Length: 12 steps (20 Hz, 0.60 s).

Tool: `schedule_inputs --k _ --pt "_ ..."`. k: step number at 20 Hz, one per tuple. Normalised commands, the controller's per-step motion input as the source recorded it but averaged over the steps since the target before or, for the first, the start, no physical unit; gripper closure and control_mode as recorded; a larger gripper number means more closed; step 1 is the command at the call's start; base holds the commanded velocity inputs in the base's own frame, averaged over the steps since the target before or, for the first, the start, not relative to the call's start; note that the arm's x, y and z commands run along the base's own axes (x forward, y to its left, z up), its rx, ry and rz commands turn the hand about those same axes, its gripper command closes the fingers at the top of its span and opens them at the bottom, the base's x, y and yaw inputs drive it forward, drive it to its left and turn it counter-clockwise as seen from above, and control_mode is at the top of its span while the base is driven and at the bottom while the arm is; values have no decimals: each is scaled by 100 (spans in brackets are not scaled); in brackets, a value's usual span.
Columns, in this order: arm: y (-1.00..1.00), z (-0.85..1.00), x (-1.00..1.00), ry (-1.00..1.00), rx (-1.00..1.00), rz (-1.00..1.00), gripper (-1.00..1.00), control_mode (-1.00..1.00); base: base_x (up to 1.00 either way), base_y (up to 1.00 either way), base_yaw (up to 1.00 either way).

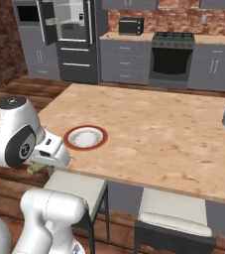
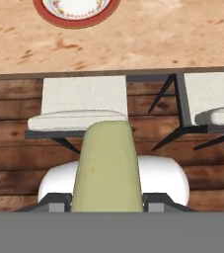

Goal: Retrieve the butter from the fridge and place it on a plate on the dining table. Then retrieve the butter knife by the fridge and place it near the plate.

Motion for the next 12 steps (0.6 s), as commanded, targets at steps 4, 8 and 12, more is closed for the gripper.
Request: schedule_inputs --k 4,8,12 --pt "0 0 0 0 0 0 100 100 53 37 -15" --pt "0 0 0 0 0 0 100 100 50 37 -15" --pt "4 0 7 0 0 -1 100 -100 30 21 -8"
